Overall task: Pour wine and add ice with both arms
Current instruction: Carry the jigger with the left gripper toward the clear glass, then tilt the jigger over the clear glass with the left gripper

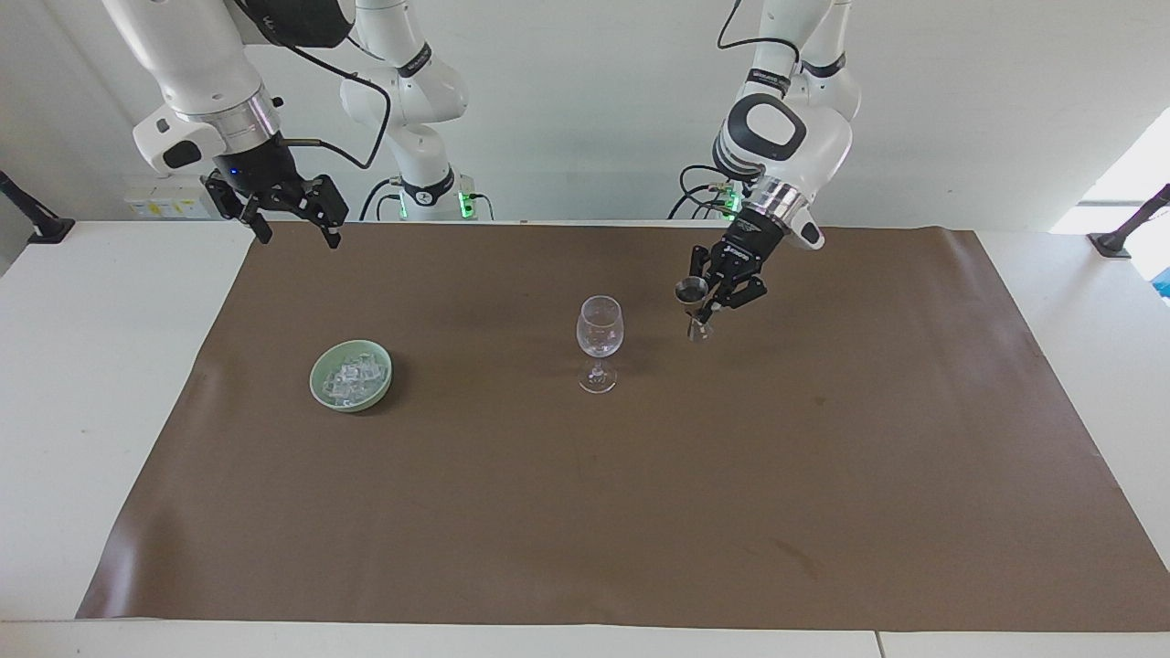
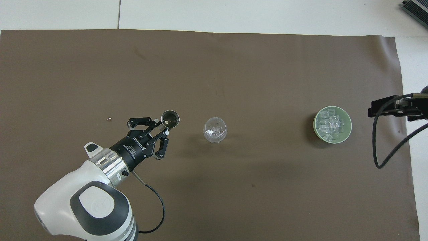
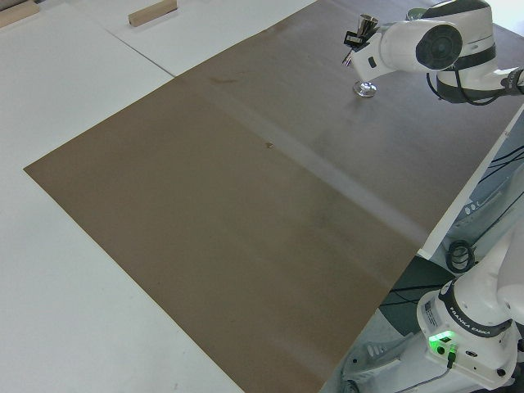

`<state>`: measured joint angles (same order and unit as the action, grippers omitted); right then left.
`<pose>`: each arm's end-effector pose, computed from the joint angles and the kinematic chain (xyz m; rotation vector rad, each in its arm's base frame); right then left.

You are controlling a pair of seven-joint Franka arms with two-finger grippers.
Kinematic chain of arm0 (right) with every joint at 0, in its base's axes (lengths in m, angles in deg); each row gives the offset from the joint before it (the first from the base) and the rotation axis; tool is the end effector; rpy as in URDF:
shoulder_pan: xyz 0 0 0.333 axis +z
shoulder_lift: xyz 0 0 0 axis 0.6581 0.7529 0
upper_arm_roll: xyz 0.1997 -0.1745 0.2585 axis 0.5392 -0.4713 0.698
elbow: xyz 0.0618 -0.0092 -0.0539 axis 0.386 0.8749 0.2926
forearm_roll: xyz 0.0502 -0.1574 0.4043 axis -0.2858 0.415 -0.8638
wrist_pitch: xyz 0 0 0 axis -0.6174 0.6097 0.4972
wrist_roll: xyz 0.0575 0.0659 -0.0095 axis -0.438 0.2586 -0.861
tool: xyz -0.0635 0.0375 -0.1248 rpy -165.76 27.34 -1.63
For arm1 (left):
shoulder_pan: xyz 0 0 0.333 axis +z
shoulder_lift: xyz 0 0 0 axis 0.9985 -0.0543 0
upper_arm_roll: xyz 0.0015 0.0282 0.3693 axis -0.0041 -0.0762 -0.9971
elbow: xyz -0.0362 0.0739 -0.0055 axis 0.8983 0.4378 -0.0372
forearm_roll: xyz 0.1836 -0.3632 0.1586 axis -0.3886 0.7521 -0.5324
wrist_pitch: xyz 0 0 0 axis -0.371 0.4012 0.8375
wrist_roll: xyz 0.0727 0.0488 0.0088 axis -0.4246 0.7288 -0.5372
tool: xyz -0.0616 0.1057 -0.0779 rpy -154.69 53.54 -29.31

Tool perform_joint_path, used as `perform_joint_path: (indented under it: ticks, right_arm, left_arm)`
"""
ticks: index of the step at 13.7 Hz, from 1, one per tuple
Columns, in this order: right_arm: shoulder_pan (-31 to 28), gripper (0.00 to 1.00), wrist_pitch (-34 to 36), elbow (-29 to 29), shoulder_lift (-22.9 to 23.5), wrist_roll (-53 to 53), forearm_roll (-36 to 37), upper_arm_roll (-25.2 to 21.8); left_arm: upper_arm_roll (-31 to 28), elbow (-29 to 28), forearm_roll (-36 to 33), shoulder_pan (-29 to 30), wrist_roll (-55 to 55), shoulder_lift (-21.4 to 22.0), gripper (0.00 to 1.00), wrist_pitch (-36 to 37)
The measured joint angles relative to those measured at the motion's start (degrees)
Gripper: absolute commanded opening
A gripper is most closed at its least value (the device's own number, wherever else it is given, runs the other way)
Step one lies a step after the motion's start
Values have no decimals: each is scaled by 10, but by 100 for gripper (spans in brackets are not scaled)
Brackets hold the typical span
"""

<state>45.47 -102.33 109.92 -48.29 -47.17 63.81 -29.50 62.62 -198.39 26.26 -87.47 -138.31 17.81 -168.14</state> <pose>0.5826 -0.0120 0.6469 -3.1318 0.1713 -0.0036 0.4625 -0.2616 0.4310 1.0782 1.8615 -0.3051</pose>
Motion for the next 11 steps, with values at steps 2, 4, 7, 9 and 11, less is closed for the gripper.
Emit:
perform_joint_path:
  ticks: [2,4,7,9,11]
  right_arm:
    - [0,100,0,0,0,0,0,0]
    - [0,100,0,0,0,0,0,0]
    - [0,100,0,0,0,0,0,0]
    - [0,100,0,0,0,0,0,0]
    - [0,100,0,0,0,0,0,0]
  left_arm:
    - [23,18,0,0,-2,-3,0,-43]
    - [45,48,0,0,-2,-19,0,-96]
    - [71,89,-3,0,12,-49,0,-150]
    - [87,108,-4,0,43,-64,0,-191]
    - [109,129,-5,0,85,-82,0,-240]
